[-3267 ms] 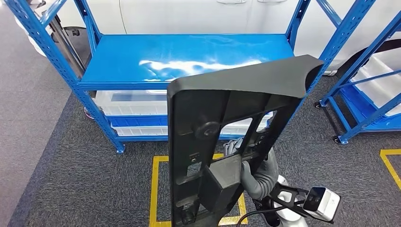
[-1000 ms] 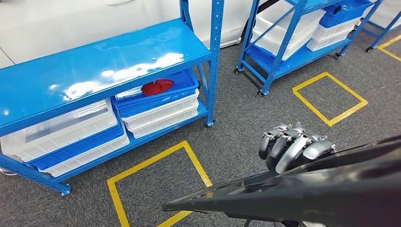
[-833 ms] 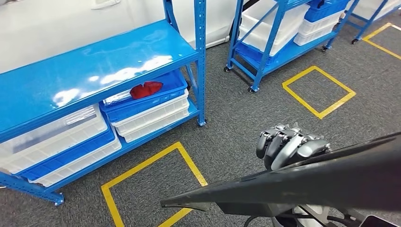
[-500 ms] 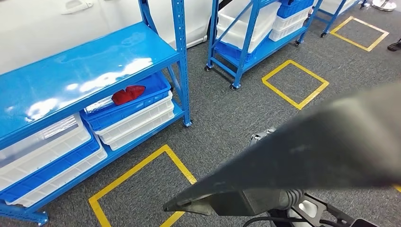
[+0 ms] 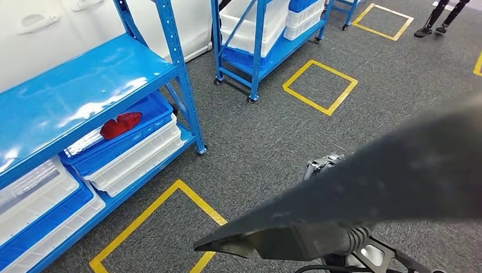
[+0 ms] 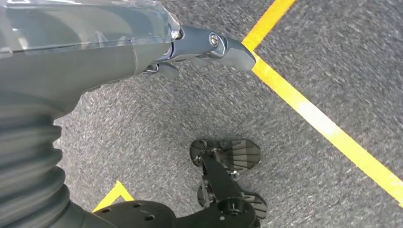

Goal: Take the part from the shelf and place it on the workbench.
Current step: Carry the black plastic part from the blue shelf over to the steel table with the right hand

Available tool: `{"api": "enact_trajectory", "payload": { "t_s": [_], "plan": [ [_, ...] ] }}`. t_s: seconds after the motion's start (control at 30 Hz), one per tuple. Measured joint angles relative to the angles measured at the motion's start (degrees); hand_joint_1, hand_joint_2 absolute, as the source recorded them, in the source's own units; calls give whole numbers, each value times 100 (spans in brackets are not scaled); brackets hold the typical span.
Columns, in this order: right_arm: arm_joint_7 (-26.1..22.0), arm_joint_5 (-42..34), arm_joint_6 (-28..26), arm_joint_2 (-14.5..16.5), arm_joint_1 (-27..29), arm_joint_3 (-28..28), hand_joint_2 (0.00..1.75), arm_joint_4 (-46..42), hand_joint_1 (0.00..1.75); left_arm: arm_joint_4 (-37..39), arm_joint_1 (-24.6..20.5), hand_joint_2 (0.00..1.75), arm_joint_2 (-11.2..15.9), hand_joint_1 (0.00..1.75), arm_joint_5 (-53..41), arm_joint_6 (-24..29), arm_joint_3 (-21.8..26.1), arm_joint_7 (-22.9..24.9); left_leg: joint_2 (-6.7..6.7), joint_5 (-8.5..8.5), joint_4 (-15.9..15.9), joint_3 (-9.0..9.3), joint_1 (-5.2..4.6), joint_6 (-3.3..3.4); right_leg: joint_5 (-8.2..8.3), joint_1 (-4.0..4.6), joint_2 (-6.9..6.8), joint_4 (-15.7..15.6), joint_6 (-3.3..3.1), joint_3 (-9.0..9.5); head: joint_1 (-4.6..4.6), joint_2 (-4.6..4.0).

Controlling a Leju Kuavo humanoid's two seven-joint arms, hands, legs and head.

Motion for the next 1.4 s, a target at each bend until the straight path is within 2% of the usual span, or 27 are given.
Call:
{"api": "enact_trajectory", "payload": {
  "t_s": [0.07, 0.13, 0.17, 0.2, 0.23, 0.33, 0.47, 0.53, 0.57, 0.6, 0.67, 0.7, 0.73, 0.77, 0.8, 0.83, 0.87, 0.93, 1.0, 1.07, 1.1, 1.17, 1.23, 1.27, 1.3, 1.33, 1.4],
  "plan": [
    [0, -27, -1, -4, -22, 11, 175, -33, 175, 0, -10, 175, 16, 0, 0, 14, -1, -16, -190, -167, 199, -55, 21, -52, 38, -33, 125, -54, -72, 26, 1, -1],
    [0, -55, 2, -4, -46, 27, 175, -47, 175, 0, 4, 175, 32, 0, -1, 37, -1, -27, -500, -542, 871, -347, 34, -79, 59, -45, 256, -75, -121, 35, 0, -1],
    [0, -61, 4, -4, -51, 33, 175, -46, 175, 0, 17, 175, 34, 0, -2, 47, -1, -27, -576, -714, 1285, -548, 33, -86, 61, -41, 333, -73, -133, 32, -1, -1],
    [0, -64, 4, -4, -50, 35, 175, -46, 175, 0, 28, 175, 38, 0, -2, 56, -1, -27, -606, -793, 1590, -707, 33, -91, 62, -38, 419, -70, -136, 32, -1, 0],
    [0, -64, 4, -4, -49, 36, 175, -46, 175, 0, 34, 175, 41, 0, -2, 63, -1, -27, -616, -752, 1695, -780, 34, -92, 61, -37, 505, -66, -135, 36, -1, 0],
    [0, -64, 4, -4, -49, 38, 175, -46, 175, 0, 31, 175, 47, 0, -2, 69, -1, -27, -626, -455, 1427, -704, 37, -85, 57, -41, 651, -57, -128, 53, -1, 0],
    [0, -64, 4, -4, -50, 38, 175, -46, 175, 0, 29, 175, 49, 0, -2, 70, -1, -27, -637, -346, 1252, -630, 40, -82, 54, -43, 680, -54, -123, 59, -1, -1],
    [0, -64, 4, -4, -51, 38, 175, -46, 175, 0, 28, 175, 52, 0, -2, 71, -1, -28, -751, -74, 747, -415, 56, -76, 40, -48, 753, -36, -102, 72, -1, -1],
    [0, -64, 4, -4, -54, 39, 175, -46, 175, 0, 28, 175, 53, 0, -2, 75, -1, -32, -866, 25, 465, -300, 69, -64, 30, -45, 817, -9, -76, 58, -1, -1],
    [0, -69, 0, -8, -58, 38, 175, -50, 175, 0, 14, 175, 50, 0, -13, 101, -4, -39, -915, 119, 207, -196, 81, -12, 17, -48, 847, 32, -15, 23, -1, -1],
    [0, -108, 0, -31, -83, 34, 175, -58, 175, 0, -8, 175, 45, 0, -33, 139, -15, -48, -844, 124, 31, -138, 78, 115, -195, -42, 644, 423, 116, -220, -1, -1],
    [0, -138, 3, -45, -94, 30, 175, -61, 175, 0, -12, 175, 43, 0, -36, 142, -21, -45, -717, 138, 11, -133, 65, 172, -373, -51, 492, 775, 172, -409, -1, -1],
    [0, -163, 11, -57, -106, 27, 175, -56, 175, 0, -1, 175, 45, 0, -21, 118, -23, -39, -632, 133, 8, -135, 50, 191, -570, -56, 368, 1199, 195, -622, -1, -1],
    [0, -178, 16, -66, -110, 25, 175, -47, 175, 0, 7, 175, 46, 0, -4, 88, -23, -32, -549, 127, 8, -138, 38, 196, -688, -71, 336, 1538, 208, -790, -1, -1],
    [0, -183, 19, -75, -115, 23, 175, -34, 175, 0, 7, 175, 46, 0, 14, 60, -23, -30, -471, 121, 9, -137, 29, 198, -699, -82, 321, 1692, 213, -867, -1, -1],
    [0, -180, 19, -84, -128, 23, 175, -18, 175, 0, 2, 175, 46, 0, 33, 34, -23, -29, -397, 114, 10, -133, 23, 195, -608, -89, 302, 1627, 210, -830, -1, -1],
    [0, -171, 16, -92, -147, 23, 175, -2, 175, 0, -3, 175, 46, 0, 47, 10, -23, -33, -329, 105, 10, -123, 17, 187, -435, -89, 265, 1335, 198, -673, -1, 0],
    [0, -138, 2, -101, -191, 23, 175, 31, 175, 0, -7, 175, 39, 0, 82, -21, -23, -55, -212, 78, 12, -93, 2, 155, -120, -41, 25, 501, 134, -223, 0, -1],
    [0, -81, -15, -107, -214, 21, 175, 73, 175, 0, -5, 175, 26, 0, 106, -29, -17, -83, -113, 50, 15, -72, -15, 101, -26, 23, -125, 55, 53, -2, 0, -1],
    [0, -22, -36, -119, -221, 14, 175, 137, 175, 0, -8, 175, 10, 0, 112, -29, -7, -93, -1, 27, 9, -46, -22, 42, -25, 40, -11, 15, -4, -10, -1, -1],
    [0, 4, -58, -127, -232, 10, 175, 179, 175, 0, -17, 175, 4, 0, 107, -29, -3, -94, -25, -6, 33, -38, -11, 12, -12, 31, 55, -10, -31, 0, -1, -1],
    [0, 43, -123, -137, -296, 4, 175, 283, 175, 1, -30, 175, -10, 0, 87, -33, -1, -103, -256, -211, 326, -145, 8, -30, 20, -2, 177, -63, -96, 28, -1, -1],
    [0, 66, -202, -143, -361, 1, 175, 401, 175, 2, -13, 175, -19, 0, 68, -45, -1, -110, -529, -573, 1055, -491, 23, -48, 32, -11, 305, -72, -139, 35, -1, -1],
    [0, 72, -237, -146, -374, -1, 175, 460, 175, 2, 1, 175, -22, 0, 61, -52, -1, -110, -578, -702, 1425, -682, 25, -54, 34, -8, 383, -70, -149, 34, -1, -1],
    [0, 77, -267, -151, -376, -4, 175, 515, 175, 2, 11, 175, -24, 0, 53, -58, -1, -110, -599, -730, 1649, -811, 25, -58, 35, -5, 465, -66, -152, 35, -1, 0],
    [0, 78, -287, -157, -377, -9, 175, 564, 175, 2, 12, 175, -25, 0, 39, -64, -1, -111, -611, -634, 1645, -839, 26, -58, 33, -5, 549, -60, -150, 40, -1, 0],
    [0, 78, -307, -171, -390, -20, 175, 638, 175, 2, -6, 175, -25, 0, 14, -70, -1, -111, -712, -189, 1017, -600, 42, -50, 17, -15, 708, -30, -126, 54, -1, 0]
  ]
}}
